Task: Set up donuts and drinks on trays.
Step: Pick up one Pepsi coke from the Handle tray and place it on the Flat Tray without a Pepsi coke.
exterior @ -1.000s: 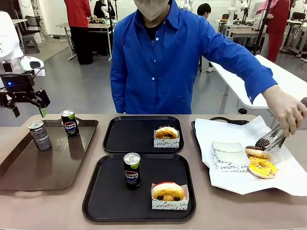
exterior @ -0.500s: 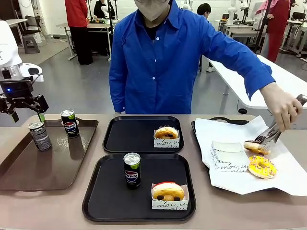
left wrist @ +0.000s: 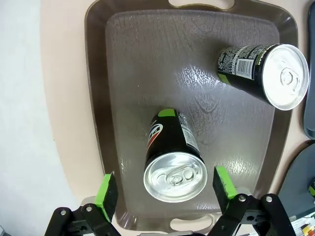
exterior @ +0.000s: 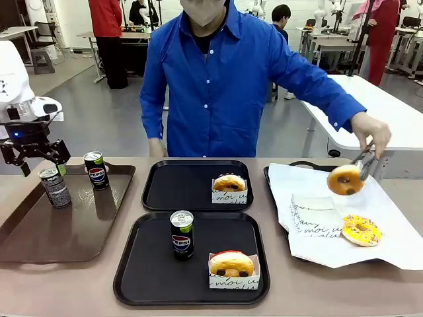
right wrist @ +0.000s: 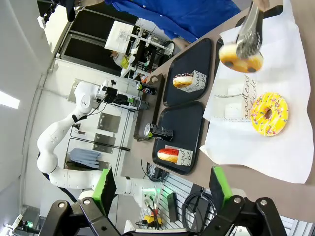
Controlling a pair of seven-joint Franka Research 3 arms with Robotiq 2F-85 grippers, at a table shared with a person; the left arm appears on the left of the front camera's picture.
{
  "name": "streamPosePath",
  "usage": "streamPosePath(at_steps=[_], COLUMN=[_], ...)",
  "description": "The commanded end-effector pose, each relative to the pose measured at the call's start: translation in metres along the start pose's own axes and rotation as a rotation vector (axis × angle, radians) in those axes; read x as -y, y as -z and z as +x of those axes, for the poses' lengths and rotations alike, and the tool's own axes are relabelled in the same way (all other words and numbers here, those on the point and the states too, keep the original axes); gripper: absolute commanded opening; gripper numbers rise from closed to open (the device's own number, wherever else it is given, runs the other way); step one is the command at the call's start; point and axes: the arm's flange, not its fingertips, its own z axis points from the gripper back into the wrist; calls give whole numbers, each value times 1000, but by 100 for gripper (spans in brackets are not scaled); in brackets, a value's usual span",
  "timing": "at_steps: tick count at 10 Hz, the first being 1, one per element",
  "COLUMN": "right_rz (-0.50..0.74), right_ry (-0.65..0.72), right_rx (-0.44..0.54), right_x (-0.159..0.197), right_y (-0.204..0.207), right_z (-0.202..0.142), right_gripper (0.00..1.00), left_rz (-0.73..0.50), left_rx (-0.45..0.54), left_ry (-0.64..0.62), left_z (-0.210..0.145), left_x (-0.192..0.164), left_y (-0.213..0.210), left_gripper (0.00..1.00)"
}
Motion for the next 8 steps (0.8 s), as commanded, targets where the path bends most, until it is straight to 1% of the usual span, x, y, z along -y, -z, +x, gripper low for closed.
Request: streamPosePath(at_steps=[1,4,6,7,8], right_rz=[28,28,28,28,28], right_ry=[-15,-15,-15,-15,-15], right_rx=[17,17,17,17,17], right_x=[0,0,0,0,0], right_y=[1,1,1,1,1], right_z=[2,2,2,2,2], right_gripper=[100,100,100,100,100], left_rz=[-36,-15,-16,-48,-57], left_rx=[33,14,4,14,22], left_ry=[25,26,24,33,17], left_z=[0,-4,-2,-2,-3], left_x=[4,8,10,10,9], left_y=[12,31,32,30,26], left_gripper=[100,100,100,59,46])
